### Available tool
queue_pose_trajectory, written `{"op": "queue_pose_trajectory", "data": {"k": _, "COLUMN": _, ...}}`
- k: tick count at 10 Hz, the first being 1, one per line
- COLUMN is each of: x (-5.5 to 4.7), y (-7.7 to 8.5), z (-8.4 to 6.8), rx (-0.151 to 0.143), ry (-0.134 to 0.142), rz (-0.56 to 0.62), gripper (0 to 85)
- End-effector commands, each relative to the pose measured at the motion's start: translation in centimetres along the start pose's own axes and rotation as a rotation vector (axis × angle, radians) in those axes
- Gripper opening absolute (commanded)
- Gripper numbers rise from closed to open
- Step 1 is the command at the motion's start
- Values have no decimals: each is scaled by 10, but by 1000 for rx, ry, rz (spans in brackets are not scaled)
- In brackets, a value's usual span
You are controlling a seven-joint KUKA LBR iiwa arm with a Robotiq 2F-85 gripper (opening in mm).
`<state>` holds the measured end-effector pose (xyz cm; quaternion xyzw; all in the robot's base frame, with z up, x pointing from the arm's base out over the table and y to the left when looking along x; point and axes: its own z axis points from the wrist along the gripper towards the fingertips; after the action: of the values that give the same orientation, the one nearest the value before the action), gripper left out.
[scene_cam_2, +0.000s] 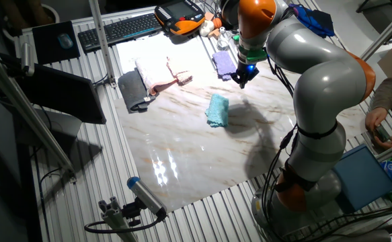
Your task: Clean the table with a cloth
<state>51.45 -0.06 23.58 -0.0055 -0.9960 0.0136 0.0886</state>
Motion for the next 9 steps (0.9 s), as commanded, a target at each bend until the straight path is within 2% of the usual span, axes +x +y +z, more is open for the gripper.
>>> {"op": "queue_pose_trajectory", "data": {"k": 1, "x": 0, "y": 0, "z": 0, "rx": 0, "ry": 0, "rz": 0, "gripper": 0}}
{"op": "queue_pose_trajectory", "data": {"k": 9, "x": 0, "y": -1, "z": 0, "rx": -2, "ry": 6, "rz": -43, "gripper": 0}}
